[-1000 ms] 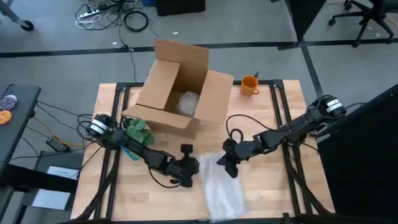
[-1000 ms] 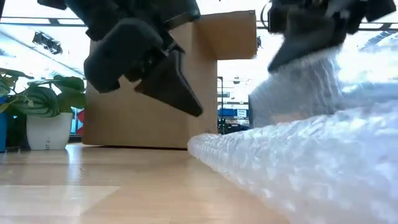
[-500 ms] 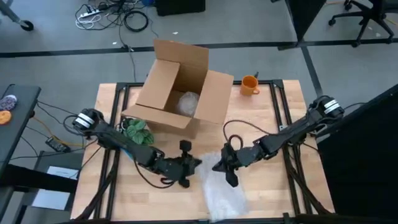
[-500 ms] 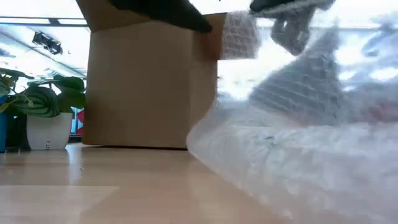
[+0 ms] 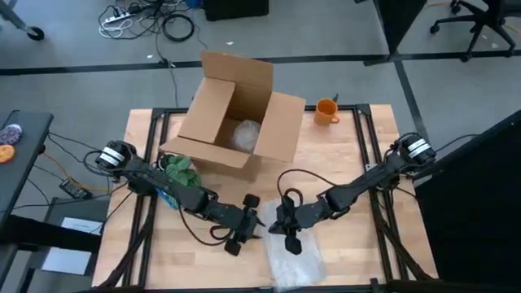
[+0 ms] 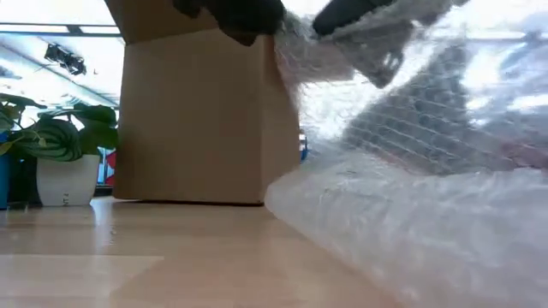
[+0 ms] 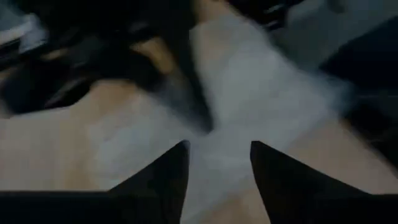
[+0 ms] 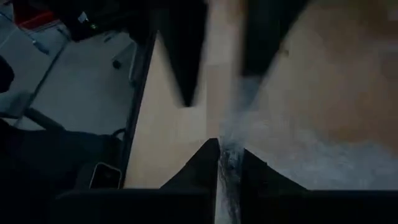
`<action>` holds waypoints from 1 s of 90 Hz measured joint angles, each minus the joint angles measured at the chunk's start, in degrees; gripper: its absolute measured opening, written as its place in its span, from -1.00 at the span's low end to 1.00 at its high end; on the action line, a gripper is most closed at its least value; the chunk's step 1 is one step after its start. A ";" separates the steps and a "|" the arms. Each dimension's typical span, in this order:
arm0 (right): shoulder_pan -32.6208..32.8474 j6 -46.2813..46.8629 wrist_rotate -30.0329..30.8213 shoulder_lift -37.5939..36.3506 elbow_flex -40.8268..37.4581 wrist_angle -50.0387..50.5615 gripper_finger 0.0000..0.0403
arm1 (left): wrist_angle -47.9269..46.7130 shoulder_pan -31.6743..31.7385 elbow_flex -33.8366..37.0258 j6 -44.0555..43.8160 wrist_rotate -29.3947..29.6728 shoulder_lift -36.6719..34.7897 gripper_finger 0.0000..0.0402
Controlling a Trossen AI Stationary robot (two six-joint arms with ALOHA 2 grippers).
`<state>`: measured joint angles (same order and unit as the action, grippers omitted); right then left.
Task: Wrap mug
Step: Wrap the orange mug with the bubble wrap
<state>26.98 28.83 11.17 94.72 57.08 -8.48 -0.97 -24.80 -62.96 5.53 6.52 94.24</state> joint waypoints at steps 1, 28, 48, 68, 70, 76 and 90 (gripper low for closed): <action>0.00 -0.31 -0.01 0.00 0.15 0.00 -1.00 | -0.01 -0.02 0.00 -0.09 -0.02 -0.01 -0.18; 0.00 -5.30 1.32 -0.03 3.15 -4.45 -1.00 | 7.82 0.22 -0.09 -1.46 0.30 2.96 -0.16; 0.68 -5.07 -1.56 -0.09 3.17 -6.14 -0.91 | 8.43 0.38 -0.02 -1.21 7.91 4.65 -0.31; 1.05 -3.68 -1.90 -0.72 3.15 -6.95 -0.64 | 5.20 -0.36 -0.04 -1.39 8.47 2.51 -0.94; 1.07 -3.37 -1.90 -1.04 3.15 -7.08 -0.62 | 3.85 -0.68 -0.04 -1.50 8.57 1.94 -0.95; 1.45 -3.15 -2.02 -2.43 3.15 -7.15 -0.57 | -0.11 -1.92 -0.04 -1.48 8.53 -0.06 -0.98; 2.39 -3.09 -1.73 -5.45 3.15 -2.25 -0.57 | -9.26 -3.83 -0.04 -3.00 7.93 -6.24 -1.00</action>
<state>29.37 25.74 9.44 89.26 60.23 -10.73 -10.24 -28.63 -63.00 2.53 14.46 88.00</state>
